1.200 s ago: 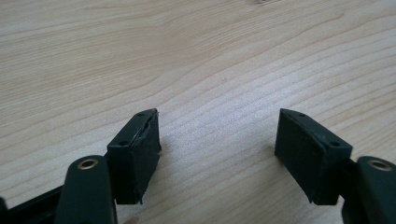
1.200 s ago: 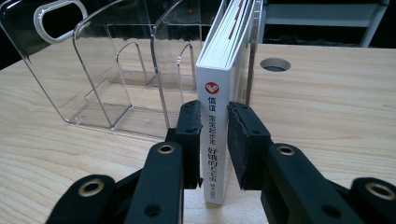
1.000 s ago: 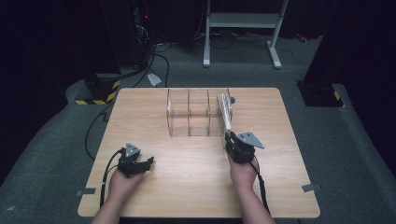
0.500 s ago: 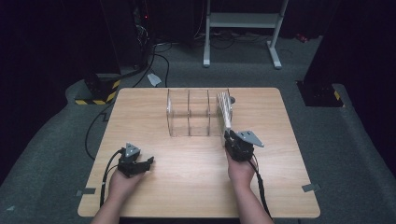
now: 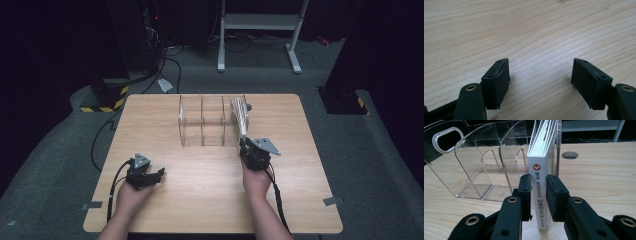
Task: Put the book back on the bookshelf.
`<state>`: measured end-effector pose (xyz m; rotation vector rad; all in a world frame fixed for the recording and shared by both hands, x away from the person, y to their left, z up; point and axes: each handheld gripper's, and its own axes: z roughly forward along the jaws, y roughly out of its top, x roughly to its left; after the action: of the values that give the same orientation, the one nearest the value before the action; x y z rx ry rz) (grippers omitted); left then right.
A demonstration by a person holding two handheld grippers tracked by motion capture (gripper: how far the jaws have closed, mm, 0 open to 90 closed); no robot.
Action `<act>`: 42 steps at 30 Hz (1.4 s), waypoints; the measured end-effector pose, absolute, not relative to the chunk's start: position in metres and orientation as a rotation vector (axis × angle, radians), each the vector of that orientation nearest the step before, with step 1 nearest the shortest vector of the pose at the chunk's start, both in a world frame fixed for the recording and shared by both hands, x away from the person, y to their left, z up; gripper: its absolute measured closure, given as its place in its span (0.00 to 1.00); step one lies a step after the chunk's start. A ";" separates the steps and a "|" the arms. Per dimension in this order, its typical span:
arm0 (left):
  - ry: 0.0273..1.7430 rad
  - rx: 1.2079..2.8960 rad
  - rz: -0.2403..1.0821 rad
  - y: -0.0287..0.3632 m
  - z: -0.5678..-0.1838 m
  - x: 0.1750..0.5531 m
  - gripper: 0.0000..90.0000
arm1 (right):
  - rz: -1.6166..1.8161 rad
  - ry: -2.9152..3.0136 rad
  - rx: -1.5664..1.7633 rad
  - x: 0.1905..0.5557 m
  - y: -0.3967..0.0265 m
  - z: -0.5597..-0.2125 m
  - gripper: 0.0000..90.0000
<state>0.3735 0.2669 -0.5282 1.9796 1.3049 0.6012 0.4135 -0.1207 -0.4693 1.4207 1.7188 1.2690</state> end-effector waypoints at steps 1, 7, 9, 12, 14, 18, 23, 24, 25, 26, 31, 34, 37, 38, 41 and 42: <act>1.305 1.979 0.601 0.267 -0.528 0.373 0.34 | 1.268 1.719 1.420 0.414 -0.121 -0.469 0.82; 1.305 1.979 0.601 0.267 -0.528 0.373 0.34 | 1.260 1.716 1.418 0.415 -0.120 -0.469 0.82; 1.305 1.980 0.602 0.267 -0.528 0.373 0.34 | 1.259 1.716 1.418 0.416 -0.120 -0.469 0.82; 1.304 1.980 0.602 0.267 -0.528 0.373 0.34 | 1.258 1.717 1.416 0.417 -0.120 -0.469 0.82; 1.305 1.980 0.601 0.267 -0.528 0.373 0.34 | 1.257 1.716 1.413 0.417 -0.120 -0.468 0.82; 1.304 1.980 0.602 0.267 -0.528 0.373 0.34 | 1.261 1.715 1.406 0.416 -0.120 -0.467 0.81; 1.304 1.980 0.601 0.267 -0.528 0.373 0.34 | 1.260 1.723 1.390 0.414 -0.121 -0.465 0.77; 1.304 1.981 0.602 0.267 -0.528 0.373 0.34 | 1.260 1.725 1.385 0.413 -0.121 -0.465 0.76; 1.304 1.980 0.601 0.267 -0.528 0.373 0.34 | 1.258 1.729 1.384 0.412 -0.121 -0.465 0.75; 1.305 1.980 0.602 0.267 -0.528 0.373 0.34 | 1.257 1.732 1.376 0.412 -0.121 -0.465 0.74; 1.306 1.978 0.600 0.267 -0.528 0.373 0.34 | 1.249 1.771 1.347 0.408 -0.121 -0.464 0.64; 1.305 1.978 0.601 0.267 -0.528 0.373 0.34 | 1.254 1.802 1.317 0.404 -0.123 -0.464 0.57; 1.304 1.980 0.602 0.267 -0.528 0.373 0.34 | 1.252 1.822 1.297 0.400 -0.127 -0.464 0.50; 1.306 1.979 0.601 0.267 -0.528 0.373 0.34 | 1.254 1.828 1.296 0.399 -0.128 -0.464 0.48; 1.306 1.978 0.604 0.267 -0.528 0.373 0.34 | 1.237 1.858 1.289 0.396 -0.135 -0.466 0.45; 1.305 1.981 0.603 0.267 -0.528 0.372 0.34 | 1.233 1.865 1.288 0.395 -0.138 -0.467 0.43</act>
<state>0.3724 0.2668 -0.5282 1.9807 1.3054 0.6035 0.3953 -0.1380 -0.4665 1.2878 1.8651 1.2328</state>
